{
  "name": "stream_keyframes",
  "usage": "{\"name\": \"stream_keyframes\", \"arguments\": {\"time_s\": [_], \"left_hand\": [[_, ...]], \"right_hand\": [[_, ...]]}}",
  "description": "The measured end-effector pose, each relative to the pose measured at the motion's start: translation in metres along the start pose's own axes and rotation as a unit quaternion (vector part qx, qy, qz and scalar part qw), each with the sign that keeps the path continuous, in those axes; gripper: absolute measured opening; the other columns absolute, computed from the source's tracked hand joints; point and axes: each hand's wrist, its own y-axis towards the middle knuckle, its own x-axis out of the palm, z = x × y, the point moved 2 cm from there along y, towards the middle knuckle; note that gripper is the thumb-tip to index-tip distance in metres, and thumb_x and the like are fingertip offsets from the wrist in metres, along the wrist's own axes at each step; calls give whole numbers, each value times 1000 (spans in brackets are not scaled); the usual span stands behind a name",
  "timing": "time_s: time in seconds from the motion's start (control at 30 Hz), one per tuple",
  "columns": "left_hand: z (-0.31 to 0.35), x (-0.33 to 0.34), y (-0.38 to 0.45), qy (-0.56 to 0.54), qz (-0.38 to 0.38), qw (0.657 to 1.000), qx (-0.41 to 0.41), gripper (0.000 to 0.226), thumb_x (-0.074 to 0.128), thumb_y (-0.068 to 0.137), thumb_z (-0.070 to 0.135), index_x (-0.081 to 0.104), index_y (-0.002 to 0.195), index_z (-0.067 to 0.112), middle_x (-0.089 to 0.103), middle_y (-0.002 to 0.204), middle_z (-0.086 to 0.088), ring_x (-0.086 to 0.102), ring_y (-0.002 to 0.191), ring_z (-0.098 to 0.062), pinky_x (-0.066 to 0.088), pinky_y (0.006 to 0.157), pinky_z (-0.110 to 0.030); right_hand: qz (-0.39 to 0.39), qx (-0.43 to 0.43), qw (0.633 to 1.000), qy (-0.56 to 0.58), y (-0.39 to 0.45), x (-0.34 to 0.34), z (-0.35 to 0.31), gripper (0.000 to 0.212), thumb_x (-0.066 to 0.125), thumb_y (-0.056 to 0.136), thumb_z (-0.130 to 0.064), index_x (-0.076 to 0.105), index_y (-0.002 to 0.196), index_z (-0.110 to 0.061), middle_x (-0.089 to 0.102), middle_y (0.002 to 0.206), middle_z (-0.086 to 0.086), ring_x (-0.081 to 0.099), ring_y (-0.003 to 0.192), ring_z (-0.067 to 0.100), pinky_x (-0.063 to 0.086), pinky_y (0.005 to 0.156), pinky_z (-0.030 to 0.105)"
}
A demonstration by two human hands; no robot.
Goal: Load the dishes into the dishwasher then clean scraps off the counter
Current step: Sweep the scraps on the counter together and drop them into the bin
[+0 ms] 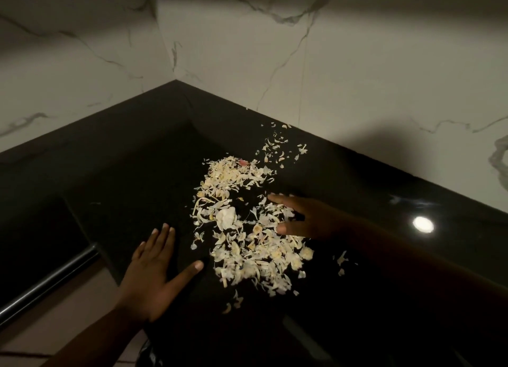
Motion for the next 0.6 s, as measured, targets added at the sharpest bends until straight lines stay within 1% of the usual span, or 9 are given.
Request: {"name": "stream_keyframes", "arguments": {"time_s": [0.07, 0.1, 0.2, 0.27, 0.33, 0.4, 0.47, 0.53, 0.6], "left_hand": [[0, 0, 0, 2, 1, 1000, 1, 118, -4, 59, 95, -3, 151, 22, -11, 156, 6, -11, 143, -7, -3, 117, -29], [-1, 1, 0, 4, 3, 1000, 1, 118, -4, 60, 95, -3, 151, 22, -11, 156, 6, -11, 143, -7, -3, 118, -30], [-1, 2, 0, 5, 7, 1000, 5, 116, -3, 61, 95, -3, 151, 22, -11, 157, 5, -12, 144, -8, -2, 119, -32], [-1, 2, 0, 1, 7, 1000, 6, 116, -3, 61, 95, -4, 151, 22, -13, 156, 6, -13, 144, -8, -3, 119, -32], [0, 1, -1, -1, 4, 1000, 5, 116, -3, 61, 95, -7, 151, 22, -15, 155, 6, -14, 143, -8, -4, 118, -33], [-1, 1, 0, 2, -2, 1000, 2, 116, -4, 59, 95, -9, 150, 23, -17, 155, 7, -15, 143, -8, -4, 118, -33], [-1, 1, 0, 1, -5, 1000, 2, 117, -5, 58, 96, -10, 150, 23, -19, 154, 7, -17, 142, -7, -4, 118, -34], [-1, 1, -1, -4, -6, 1000, 2, 117, -6, 57, 96, -13, 148, 24, -21, 154, 7, -19, 142, -8, -4, 119, -34], [-2, 0, -2, -8, -11, 1000, 5, 115, -7, 56, 97, -16, 146, 25, -22, 154, 7, -20, 142, -9, -5, 119, -35]], "right_hand": [[37, 19, 999, 31, -24, -6, -5, 104, 39, 57, -95, 14, 147, -47, 17, 158, -11, 19, 141, 8, 25, 107, 34], [59, 40, 997, 8, -39, -11, -3, 111, 33, 51, -99, 10, 146, -48, 14, 158, -12, 17, 141, 7, 24, 108, 34], [78, 112, 977, -165, -92, -10, 11, 126, 11, 38, -105, -10, 144, -40, -10, 149, -18, -7, 136, 2, 4, 111, 32], [62, 190, 958, -205, -117, 7, 19, 139, -3, 29, -106, -25, 141, -28, -24, 149, -8, -18, 136, 7, -5, 114, 35], [39, 242, 946, -212, -122, 32, 19, 146, -10, 26, -105, -34, 138, -15, -35, 149, 6, -29, 138, 20, -14, 114, 38], [56, 249, 947, -195, -111, 54, 7, 144, -7, 33, -105, -39, 135, -9, -42, 145, 11, -36, 136, 25, -19, 113, 39], [86, 233, 956, -159, -89, 71, -11, 139, 5, 44, -105, -39, 135, -8, -44, 144, 10, -37, 135, 26, -18, 113, 40], [130, 193, 963, -139, -61, 81, -27, 137, 13, 53, -103, -35, 140, -9, -41, 146, 9, -33, 138, 26, -13, 116, 41], [173, 160, 968, -86, -37, 77, -40, 132, 25, 59, -99, -27, 146, -15, -32, 152, 7, -22, 143, 24, -8, 116, 39]]}}
